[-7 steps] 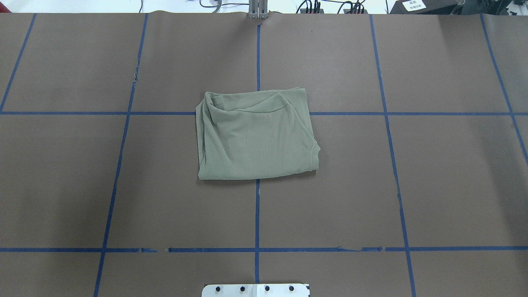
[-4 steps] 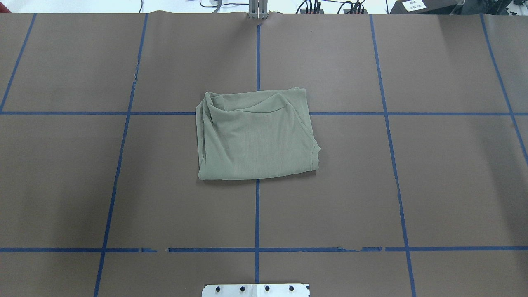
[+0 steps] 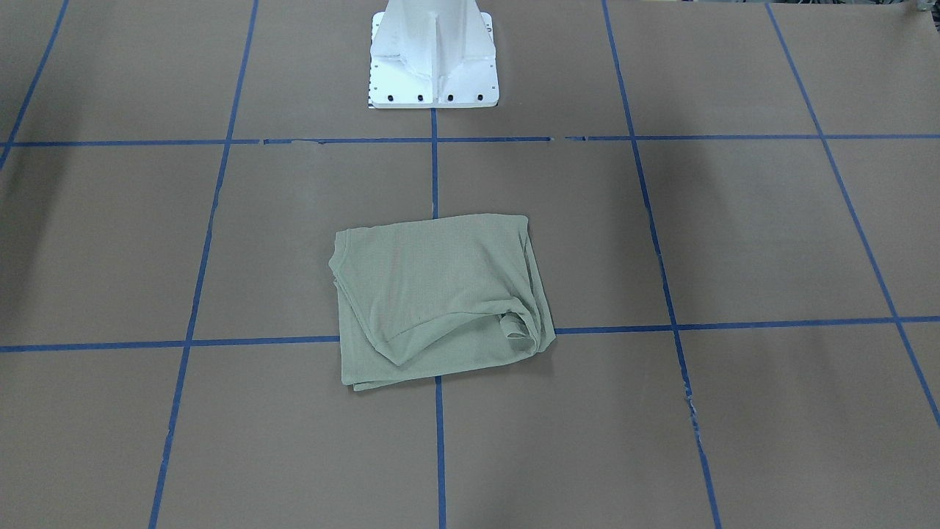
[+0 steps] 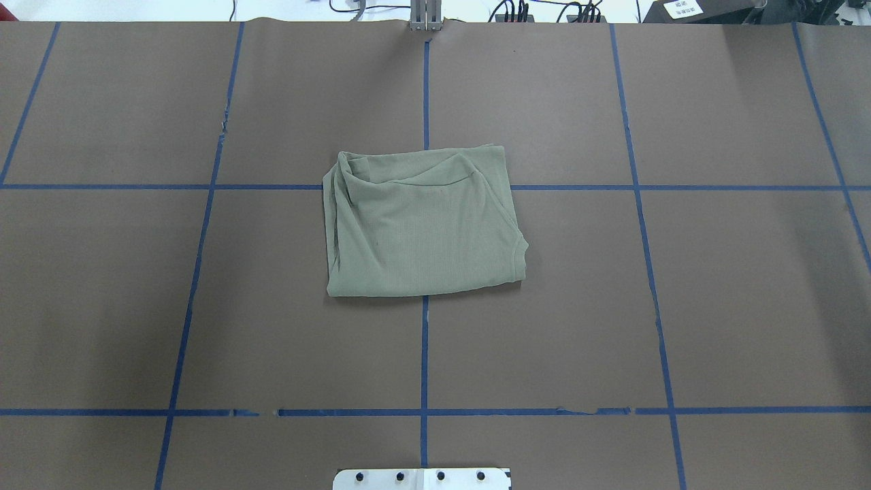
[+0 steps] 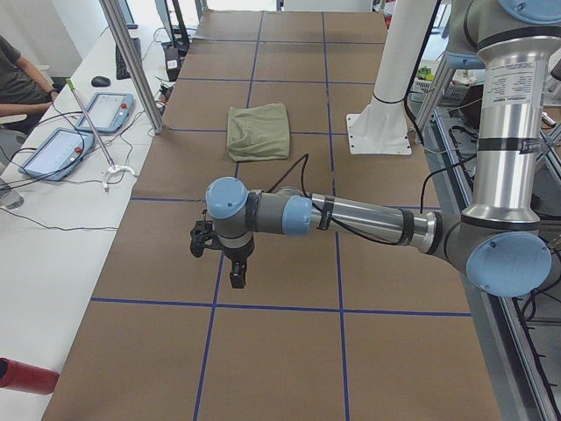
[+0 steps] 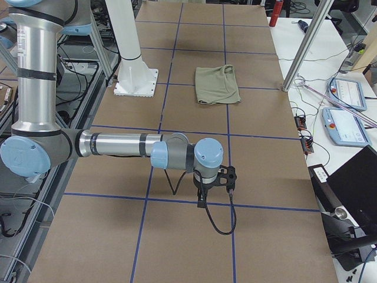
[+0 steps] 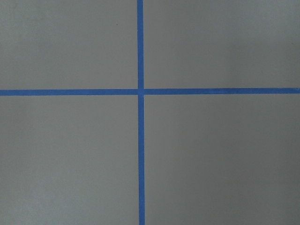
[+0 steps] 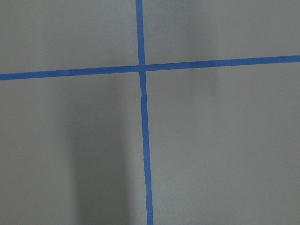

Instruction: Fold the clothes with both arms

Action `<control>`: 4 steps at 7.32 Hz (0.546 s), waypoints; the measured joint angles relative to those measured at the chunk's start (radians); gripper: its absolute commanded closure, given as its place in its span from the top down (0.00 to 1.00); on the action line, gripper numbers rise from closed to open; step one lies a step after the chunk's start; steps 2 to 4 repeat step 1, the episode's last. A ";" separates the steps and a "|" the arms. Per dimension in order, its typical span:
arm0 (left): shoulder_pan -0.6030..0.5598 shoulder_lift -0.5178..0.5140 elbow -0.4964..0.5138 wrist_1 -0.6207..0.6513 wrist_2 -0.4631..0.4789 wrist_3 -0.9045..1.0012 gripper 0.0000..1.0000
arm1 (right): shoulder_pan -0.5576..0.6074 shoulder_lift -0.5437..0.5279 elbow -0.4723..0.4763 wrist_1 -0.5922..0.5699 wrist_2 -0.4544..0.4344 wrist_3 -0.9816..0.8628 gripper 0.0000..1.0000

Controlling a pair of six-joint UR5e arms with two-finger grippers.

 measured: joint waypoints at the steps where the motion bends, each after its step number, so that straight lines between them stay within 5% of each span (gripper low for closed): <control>1: 0.000 0.000 0.000 0.000 0.000 0.000 1.00 | 0.000 0.000 -0.004 0.001 -0.003 0.002 1.00; 4: 0.000 0.000 0.000 0.000 0.000 0.000 1.00 | 0.000 0.000 -0.004 0.001 -0.003 0.002 1.00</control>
